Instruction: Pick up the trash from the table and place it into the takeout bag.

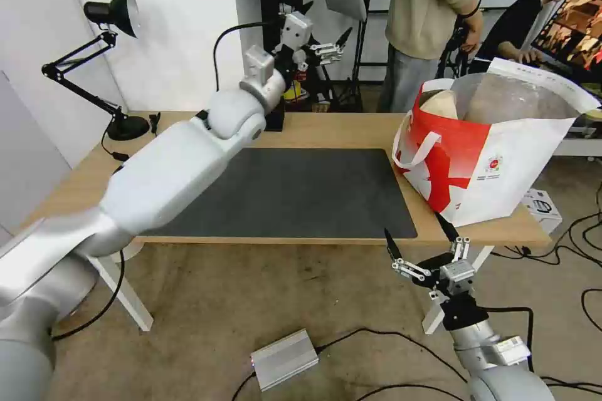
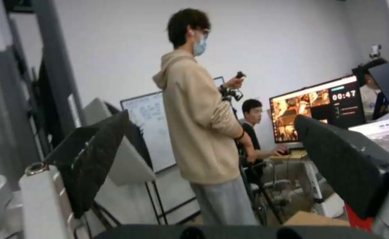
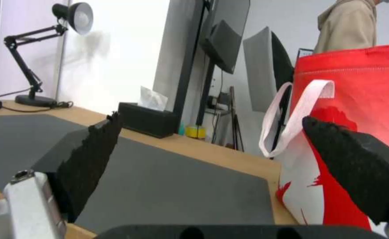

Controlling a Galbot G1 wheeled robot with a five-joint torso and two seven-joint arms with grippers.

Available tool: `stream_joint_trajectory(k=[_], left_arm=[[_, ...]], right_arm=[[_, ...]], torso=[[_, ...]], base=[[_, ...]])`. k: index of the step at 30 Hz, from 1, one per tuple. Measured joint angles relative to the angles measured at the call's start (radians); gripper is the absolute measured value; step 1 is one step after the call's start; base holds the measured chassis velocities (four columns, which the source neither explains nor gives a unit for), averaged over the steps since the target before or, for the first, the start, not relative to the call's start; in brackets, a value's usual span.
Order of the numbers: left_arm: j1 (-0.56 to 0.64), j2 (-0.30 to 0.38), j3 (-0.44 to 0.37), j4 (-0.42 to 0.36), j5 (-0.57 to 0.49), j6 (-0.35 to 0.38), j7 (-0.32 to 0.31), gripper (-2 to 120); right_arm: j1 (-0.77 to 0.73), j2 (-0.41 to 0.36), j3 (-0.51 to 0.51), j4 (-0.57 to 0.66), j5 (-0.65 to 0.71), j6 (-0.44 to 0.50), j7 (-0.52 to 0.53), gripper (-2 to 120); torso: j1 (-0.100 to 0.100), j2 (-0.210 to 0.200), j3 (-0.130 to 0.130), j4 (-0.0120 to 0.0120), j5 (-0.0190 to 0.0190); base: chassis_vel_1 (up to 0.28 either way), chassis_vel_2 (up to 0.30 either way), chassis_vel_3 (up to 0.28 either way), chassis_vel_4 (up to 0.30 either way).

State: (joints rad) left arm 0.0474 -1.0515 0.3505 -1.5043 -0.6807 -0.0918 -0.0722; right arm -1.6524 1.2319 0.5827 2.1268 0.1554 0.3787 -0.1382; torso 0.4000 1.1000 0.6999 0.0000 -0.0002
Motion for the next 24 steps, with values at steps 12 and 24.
stream_joint_trajectory(k=[12, 24], left_arm=[[0.29, 0.137, -0.264, -0.252, 0.018, 0.088, -0.023, 100], [0.739, 0.196, -0.588, -0.486, 0.092, 0.091, -0.02, 100]], right_arm=[[0.0, 0.0, 0.0, 0.0, 0.0, 0.0, 0.0, 100], [0.0, 0.0, 0.0, 0.0, 0.0, 0.0, 0.0, 100]], torso=[[0.0, 0.0, 0.0, -0.0001, 0.0003], [0.0, 0.0, 0.0, 0.0, 0.0]], base=[[0.0, 0.0, 0.0, 0.0], [0.0, 0.0, 0.0, 0.0]])
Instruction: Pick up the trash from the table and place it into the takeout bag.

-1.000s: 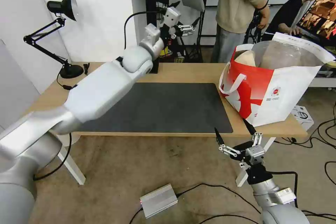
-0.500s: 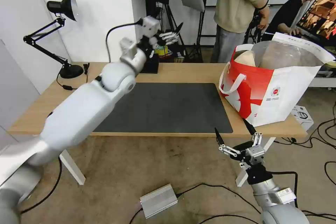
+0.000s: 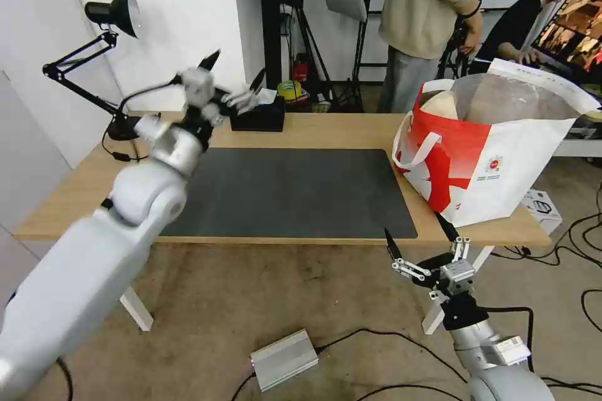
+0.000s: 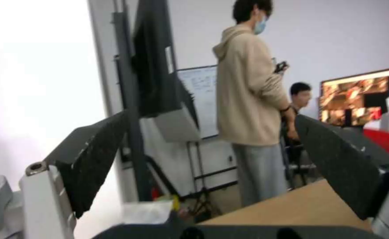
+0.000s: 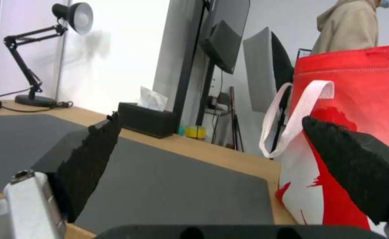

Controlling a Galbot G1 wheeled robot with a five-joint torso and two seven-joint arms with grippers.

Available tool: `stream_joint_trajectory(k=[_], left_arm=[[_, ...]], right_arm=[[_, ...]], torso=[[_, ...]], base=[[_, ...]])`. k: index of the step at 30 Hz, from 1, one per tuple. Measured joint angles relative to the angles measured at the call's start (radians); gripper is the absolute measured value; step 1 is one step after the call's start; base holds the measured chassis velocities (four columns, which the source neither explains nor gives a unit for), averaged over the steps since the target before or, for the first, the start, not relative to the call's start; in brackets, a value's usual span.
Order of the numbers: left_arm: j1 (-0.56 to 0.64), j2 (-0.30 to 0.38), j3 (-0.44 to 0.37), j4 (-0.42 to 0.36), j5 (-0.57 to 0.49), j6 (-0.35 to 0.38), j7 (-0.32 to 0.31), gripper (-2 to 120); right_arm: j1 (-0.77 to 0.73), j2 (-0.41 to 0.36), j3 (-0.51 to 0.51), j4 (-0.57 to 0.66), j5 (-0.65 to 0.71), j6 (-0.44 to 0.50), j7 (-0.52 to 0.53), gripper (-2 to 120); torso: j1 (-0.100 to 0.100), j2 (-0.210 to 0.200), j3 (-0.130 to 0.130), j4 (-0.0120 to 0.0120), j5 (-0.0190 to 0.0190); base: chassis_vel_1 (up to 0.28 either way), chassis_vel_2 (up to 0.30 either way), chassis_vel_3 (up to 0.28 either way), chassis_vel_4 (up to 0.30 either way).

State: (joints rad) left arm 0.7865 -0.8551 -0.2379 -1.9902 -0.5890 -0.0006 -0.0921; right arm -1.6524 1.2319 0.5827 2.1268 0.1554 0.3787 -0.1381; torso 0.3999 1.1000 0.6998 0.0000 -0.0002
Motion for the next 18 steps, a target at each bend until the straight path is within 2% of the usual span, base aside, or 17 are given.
stream_joint_trajectory(k=[3, 4, 7, 8, 11, 12, 15, 18], left_arm=[[0.148, -0.026, -0.116, -0.065, 0.039, -0.001, 0.016, 100], [0.148, -0.026, -0.116, -0.065, 0.039, -0.001, 0.016, 100], [0.273, -0.07, -0.215, -0.123, 0.066, -0.004, 0.045, 100], [0.273, -0.07, -0.215, -0.123, 0.066, -0.004, 0.045, 100], [0.39, -0.132, -0.299, -0.185, 0.107, -0.002, 0.078, 100], [0.39, -0.132, -0.299, -0.185, 0.107, -0.002, 0.078, 100], [0.513, -0.195, -0.351, -0.236, 0.147, -0.012, 0.096, 100], [0.568, -0.233, -0.374, -0.255, 0.169, -0.032, 0.1, 100]], right_arm=[[0.0, 0.0, 0.0, 0.0, 0.0, 0.0, 0.0, 100], [0.0, 0.0, 0.0, 0.0, 0.0, 0.0, 0.0, 100], [0.0, 0.0, 0.0, 0.0, 0.0, 0.0, 0.0, 100], [0.0, 0.0, 0.0, 0.0, 0.0, 0.0, 0.0, 100], [0.0, 0.0, 0.0, 0.0, 0.0, 0.0, 0.0, 100], [0.0, 0.0, 0.0, 0.0, 0.0, 0.0, 0.0, 100], [0.0, 0.0, 0.0, 0.0, 0.0, 0.0, 0.0, 100], [0.0, 0.0, 0.0, 0.0, 0.0, 0.0, 0.0, 100]], torso=[[0.0, 0.0, 0.0, 0.0, 0.0], [0.0, 0.0, 0.0, 0.0, 0.0], [0.0, 0.0, 0.0, 0.0, 0.0002], [0.0, 0.0, 0.0, 0.0, 0.0002], [0.0, 0.0, 0.0, -0.0001, 0.0002], [0.0, 0.0, 0.0, -0.0001, 0.0002], [0.0, 0.0, 0.0, 0.0001, 0.0003], [0.0, 0.0, 0.0, 0.0001, 0.0002]], base=[[0.0, 0.0, 0.0, 0.0], [0.0, 0.0, 0.0, 0.0], [0.0, 0.0, 0.0, 0.0], [0.0, 0.0, 0.0, 0.0], [0.0, 0.0, 0.0, 0.0], [0.0, 0.0, 0.0, 0.0], [0.0, 0.0, 0.0, 0.0], [0.0, 0.0, 0.0, 0.0]])
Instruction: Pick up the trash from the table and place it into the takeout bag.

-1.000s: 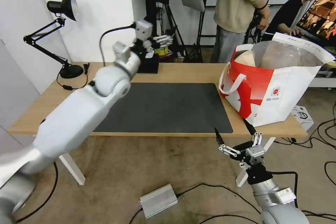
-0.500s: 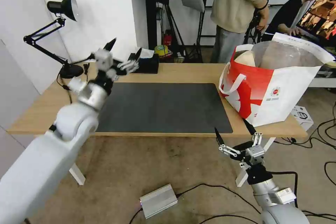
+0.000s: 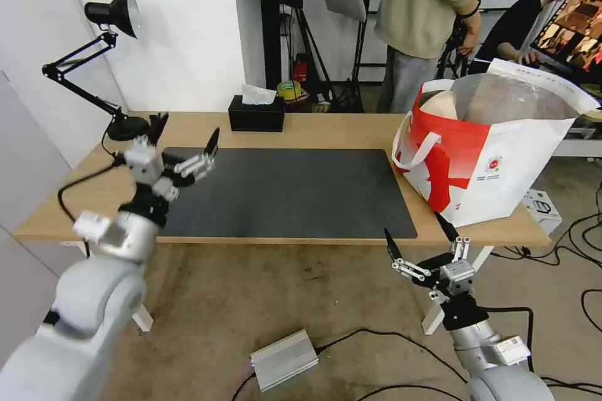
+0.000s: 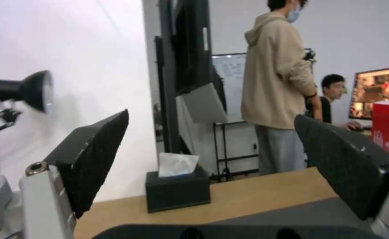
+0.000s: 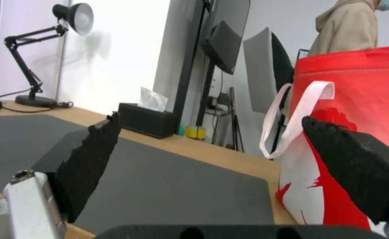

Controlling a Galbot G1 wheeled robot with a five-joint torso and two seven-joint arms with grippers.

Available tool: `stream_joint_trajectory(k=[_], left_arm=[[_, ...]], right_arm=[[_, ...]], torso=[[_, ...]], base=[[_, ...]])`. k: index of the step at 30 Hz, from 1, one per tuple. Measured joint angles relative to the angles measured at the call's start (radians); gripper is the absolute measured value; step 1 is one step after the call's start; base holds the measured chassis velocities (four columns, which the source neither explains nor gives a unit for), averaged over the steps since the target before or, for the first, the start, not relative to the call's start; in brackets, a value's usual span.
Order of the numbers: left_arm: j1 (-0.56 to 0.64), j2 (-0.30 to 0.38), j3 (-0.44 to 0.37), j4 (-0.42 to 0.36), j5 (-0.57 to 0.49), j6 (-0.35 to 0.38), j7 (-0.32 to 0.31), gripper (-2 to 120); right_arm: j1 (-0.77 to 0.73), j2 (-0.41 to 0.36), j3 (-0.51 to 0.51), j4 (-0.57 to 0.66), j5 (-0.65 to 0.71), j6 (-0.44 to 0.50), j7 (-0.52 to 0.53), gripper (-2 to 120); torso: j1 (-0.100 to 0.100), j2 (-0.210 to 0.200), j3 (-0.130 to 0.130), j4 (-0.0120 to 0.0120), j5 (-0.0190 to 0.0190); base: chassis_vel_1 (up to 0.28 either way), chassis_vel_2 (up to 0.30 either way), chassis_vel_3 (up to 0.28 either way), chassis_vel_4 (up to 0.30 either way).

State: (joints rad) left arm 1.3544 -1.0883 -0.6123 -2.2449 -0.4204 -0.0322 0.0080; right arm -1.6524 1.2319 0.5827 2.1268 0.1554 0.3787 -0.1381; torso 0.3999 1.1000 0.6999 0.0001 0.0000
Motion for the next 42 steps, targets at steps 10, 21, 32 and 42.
stream_joint_trajectory(k=[10, 21, 32, 42], left_arm=[[0.163, -0.146, -0.069, -0.053, 0.094, -0.073, 0.048, 100], [0.24, -0.238, -0.076, -0.03, 0.153, -0.172, 0.08, 100], [0.316, -0.323, -0.035, 0.013, 0.249, -0.317, 0.12, 100], [0.335, -0.349, 0.01, 0.048, 0.337, -0.42, 0.14, 100]], right_arm=[[0.0, 0.0, 0.0, 0.0, 0.0, 0.0, 0.0, 100], [0.0, 0.0, 0.0, 0.0, 0.0, 0.0, 0.0, 100], [0.0, 0.0, 0.0, 0.0, 0.0, 0.0, 0.0, 100], [0.0, 0.0, 0.0, 0.0, 0.0, 0.0, 0.0, 100]], torso=[[0.0, 0.0, 0.0, -0.0002, 0.0002], [0.0, 0.0, 0.0, -0.0002, 0.0001], [0.0, 0.0, 0.0, -0.0001, 0.0001], [0.0, 0.0, 0.0, -0.0001, 0.0001]], base=[[0.0, 0.0, 0.0, 0.0], [0.0, 0.0, 0.0, 0.0], [0.0, 0.0, 0.0, 0.0], [0.0, 0.0, 0.0, 0.0]])
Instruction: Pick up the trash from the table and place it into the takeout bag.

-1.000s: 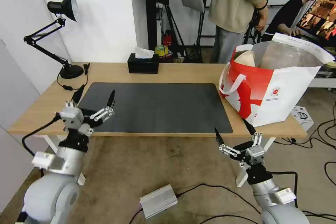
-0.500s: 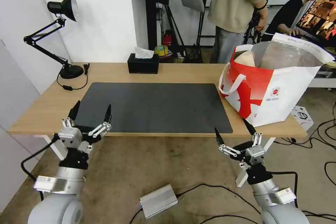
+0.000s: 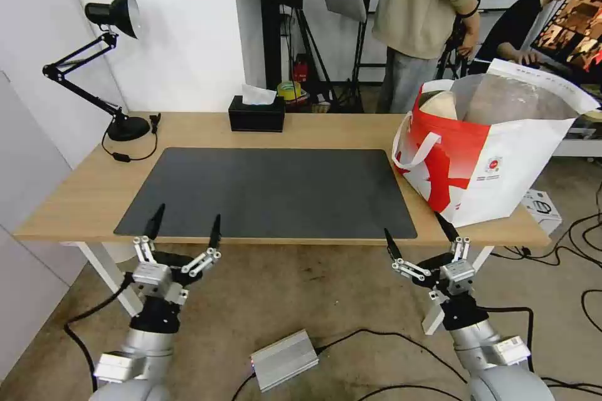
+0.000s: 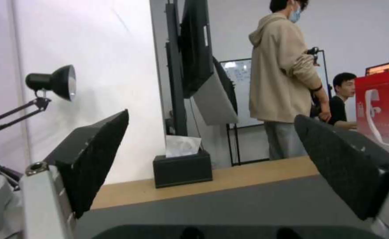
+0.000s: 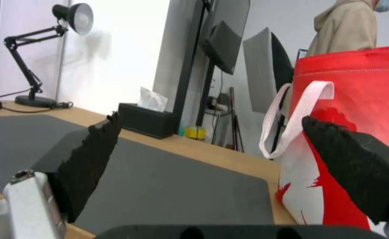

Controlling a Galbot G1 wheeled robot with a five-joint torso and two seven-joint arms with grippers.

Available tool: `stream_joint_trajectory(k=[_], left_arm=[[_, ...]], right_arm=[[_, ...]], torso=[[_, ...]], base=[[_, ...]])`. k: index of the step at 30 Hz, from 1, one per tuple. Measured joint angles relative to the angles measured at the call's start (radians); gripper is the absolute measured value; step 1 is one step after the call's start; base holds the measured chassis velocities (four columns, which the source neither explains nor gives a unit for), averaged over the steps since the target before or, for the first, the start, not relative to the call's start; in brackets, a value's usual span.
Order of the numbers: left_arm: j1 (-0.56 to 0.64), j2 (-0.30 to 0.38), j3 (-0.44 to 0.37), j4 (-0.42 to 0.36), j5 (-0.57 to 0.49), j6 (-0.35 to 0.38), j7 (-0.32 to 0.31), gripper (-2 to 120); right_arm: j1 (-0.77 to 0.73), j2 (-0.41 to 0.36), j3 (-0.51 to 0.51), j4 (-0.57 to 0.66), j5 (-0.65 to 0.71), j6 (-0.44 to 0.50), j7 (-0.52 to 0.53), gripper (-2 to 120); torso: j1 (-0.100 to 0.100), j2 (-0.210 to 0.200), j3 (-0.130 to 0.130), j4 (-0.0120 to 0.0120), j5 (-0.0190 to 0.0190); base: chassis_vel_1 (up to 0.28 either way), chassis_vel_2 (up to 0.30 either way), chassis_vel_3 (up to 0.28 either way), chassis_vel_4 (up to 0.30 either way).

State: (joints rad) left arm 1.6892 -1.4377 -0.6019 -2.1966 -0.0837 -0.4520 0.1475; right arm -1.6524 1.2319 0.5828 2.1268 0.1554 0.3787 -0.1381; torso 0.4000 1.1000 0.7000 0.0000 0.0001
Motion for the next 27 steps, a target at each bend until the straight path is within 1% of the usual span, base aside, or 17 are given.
stream_joint_trajectory(k=[5, 18, 24, 27], left_arm=[[-0.002, 0.001, 0.005, 0.014, 0.009, -0.027, -0.002, 100], [0.002, -0.003, 0.009, 0.036, 0.019, -0.049, -0.01, 100], [0.0, -0.003, 0.013, 0.062, 0.043, -0.063, -0.035, 100], [0.0, -0.002, 0.014, 0.063, 0.045, -0.063, -0.037, 100]], right_arm=[[0.0, 0.0, 0.0, 0.0, 0.0, 0.0, 0.0, 100], [0.0, 0.0, 0.0, 0.0, 0.0, 0.0, 0.0, 100], [0.0, 0.0, 0.0, 0.0, 0.0, 0.0, 0.0, 100], [0.0, 0.0, 0.0, 0.0, 0.0, 0.0, 0.0, 100]], torso=[[0.0, 0.0, 0.0, 0.0, 0.0], [0.0, 0.0, 0.0, 0.0001, -0.0002], [0.0, 0.0, 0.0, 0.0001, -0.0002], [0.0, 0.0, 0.0, 0.0, -0.0002]], base=[[0.0, 0.0, 0.0, 0.0], [0.0, 0.0, 0.0, 0.0], [0.0, 0.0, 0.0, 0.0], [0.0, 0.0, 0.0, 0.0]])
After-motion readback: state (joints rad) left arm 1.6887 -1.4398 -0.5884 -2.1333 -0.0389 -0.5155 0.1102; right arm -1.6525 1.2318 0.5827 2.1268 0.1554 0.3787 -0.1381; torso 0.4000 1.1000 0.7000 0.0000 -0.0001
